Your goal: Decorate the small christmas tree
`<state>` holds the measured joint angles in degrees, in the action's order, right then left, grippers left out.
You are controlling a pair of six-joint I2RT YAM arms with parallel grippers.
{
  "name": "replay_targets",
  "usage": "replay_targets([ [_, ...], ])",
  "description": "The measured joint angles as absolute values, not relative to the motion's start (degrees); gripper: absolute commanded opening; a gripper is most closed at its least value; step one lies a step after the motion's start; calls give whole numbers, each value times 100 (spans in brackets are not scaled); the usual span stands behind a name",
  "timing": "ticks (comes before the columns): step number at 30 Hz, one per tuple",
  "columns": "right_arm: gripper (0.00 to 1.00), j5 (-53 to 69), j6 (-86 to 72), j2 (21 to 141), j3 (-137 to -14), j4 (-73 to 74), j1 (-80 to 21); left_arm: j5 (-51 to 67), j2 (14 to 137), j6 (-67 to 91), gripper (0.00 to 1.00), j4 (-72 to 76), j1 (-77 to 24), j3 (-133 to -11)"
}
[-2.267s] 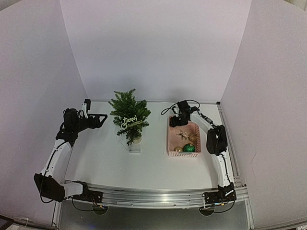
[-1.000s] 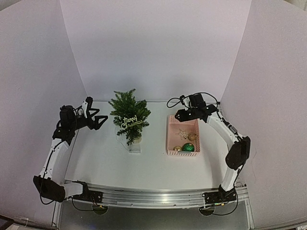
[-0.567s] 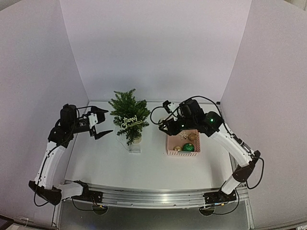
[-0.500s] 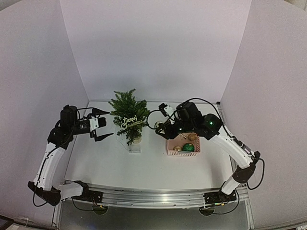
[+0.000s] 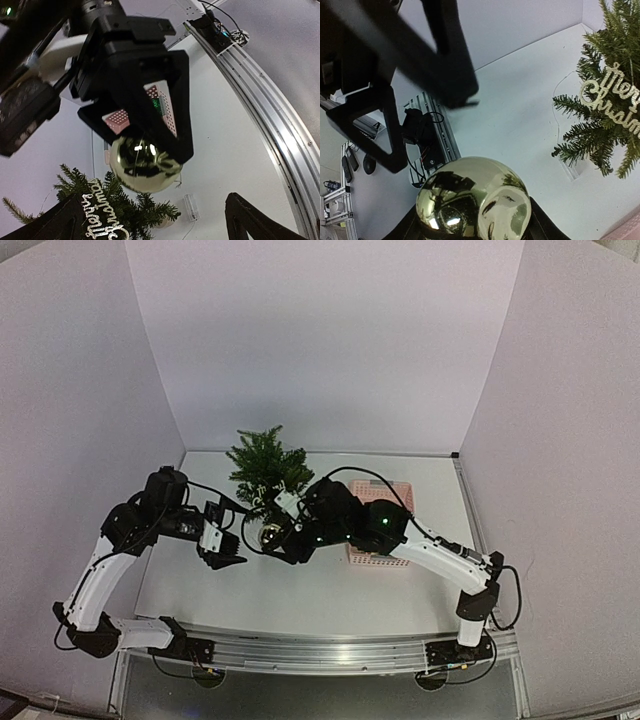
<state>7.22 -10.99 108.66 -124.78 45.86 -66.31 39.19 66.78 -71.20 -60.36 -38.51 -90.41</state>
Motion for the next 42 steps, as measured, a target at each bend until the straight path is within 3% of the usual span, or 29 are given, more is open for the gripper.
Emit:
replay_targets([
  [7,43,1060,-1103,11137,-12598,4175,-6663,3813,6735,-7194,91,-6200,-4304,-9055],
  [13,43,1277,-1103,11213,-12634,4037,-6667,3689,6861,-7209,79,-6202,-4393,-9082],
  [23,43,1523,-1100,11340,-12743,3876,-6667,3621,6888,-7231,73,-6201,-4394,-9083],
  [30,43,1653,-1096,11442,-12803,3774,-6667,3586,6888,-7248,55,-6189,-4394,-9083],
  [33,43,1669,-1100,11443,-12803,3772,-6667,3564,6887,-7303,54,-6187,-4394,-9083],
  [38,43,1671,-1097,11443,-12801,3770,-6667,3532,6886,-7343,65,-6195,-4398,-9083],
  [42,43,1697,-1104,11443,-12794,3707,-6667,3432,6886,-7430,63,-6209,-4399,-9074],
])
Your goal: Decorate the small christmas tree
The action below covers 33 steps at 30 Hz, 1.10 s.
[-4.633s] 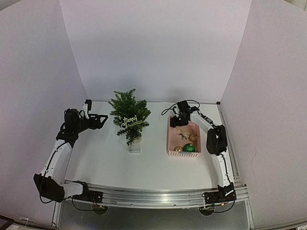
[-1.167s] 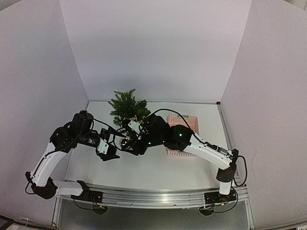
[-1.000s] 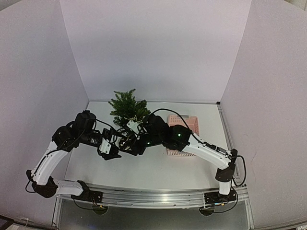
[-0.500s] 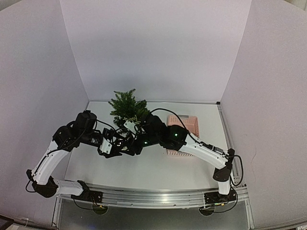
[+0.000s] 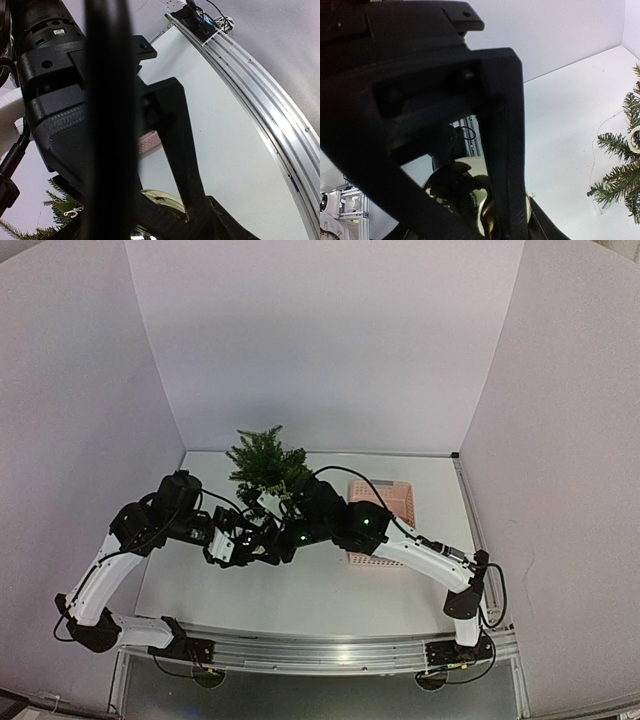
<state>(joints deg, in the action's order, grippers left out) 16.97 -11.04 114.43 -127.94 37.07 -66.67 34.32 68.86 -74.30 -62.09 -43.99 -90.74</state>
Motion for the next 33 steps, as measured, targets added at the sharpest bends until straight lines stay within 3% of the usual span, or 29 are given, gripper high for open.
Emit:
replay_targets([
  [13,42,1737,-1118,11443,-12783,3653,-6667,3275,6785,-7813,58,-6183,-4410,-8976],
  [19,42,1731,-1142,11443,-12781,3646,-6683,3260,6710,-7962,29,-6110,-4423,-8892],
  [24,45,1686,-1137,11443,-12767,3674,-6683,3204,6623,-7958,21,-5929,-4428,-8718],
  [33,71,1521,-1121,11443,-12643,3614,-6689,3054,6414,-7855,0,-5654,-4436,-8377],
])
